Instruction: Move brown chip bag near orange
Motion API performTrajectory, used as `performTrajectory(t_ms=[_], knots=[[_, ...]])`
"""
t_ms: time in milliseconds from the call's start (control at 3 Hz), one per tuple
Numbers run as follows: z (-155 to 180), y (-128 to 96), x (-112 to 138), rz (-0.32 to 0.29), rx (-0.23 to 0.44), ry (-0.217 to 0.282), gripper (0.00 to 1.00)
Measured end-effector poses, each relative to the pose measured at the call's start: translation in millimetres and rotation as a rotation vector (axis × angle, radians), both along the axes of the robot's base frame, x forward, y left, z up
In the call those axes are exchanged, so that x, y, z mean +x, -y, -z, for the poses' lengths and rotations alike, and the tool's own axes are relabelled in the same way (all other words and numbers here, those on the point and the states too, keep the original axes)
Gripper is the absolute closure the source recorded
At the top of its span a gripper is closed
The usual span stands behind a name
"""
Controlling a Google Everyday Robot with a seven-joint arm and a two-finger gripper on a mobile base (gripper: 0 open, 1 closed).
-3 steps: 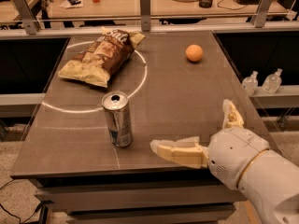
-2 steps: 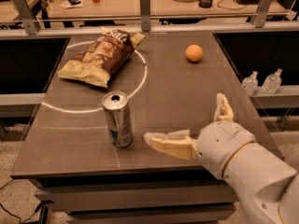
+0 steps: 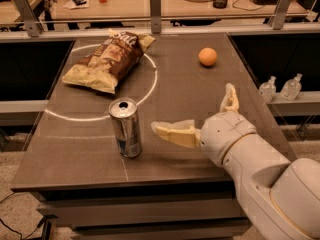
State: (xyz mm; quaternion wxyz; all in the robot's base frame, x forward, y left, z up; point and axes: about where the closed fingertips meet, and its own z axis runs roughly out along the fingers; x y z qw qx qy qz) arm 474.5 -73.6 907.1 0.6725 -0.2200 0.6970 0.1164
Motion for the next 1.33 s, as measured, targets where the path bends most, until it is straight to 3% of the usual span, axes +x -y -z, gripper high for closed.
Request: performTrajectory(t_ms=[667,1000,1333], knots=[[38.7,-25.6,50.8,0.017,0.008,-0.016,0.00],[47.4,-44.0,71.4,0.033,0.014,-0.036,0.00],[40.9,-58.3,91.7,0.046,0.027,-0.023,0.00]])
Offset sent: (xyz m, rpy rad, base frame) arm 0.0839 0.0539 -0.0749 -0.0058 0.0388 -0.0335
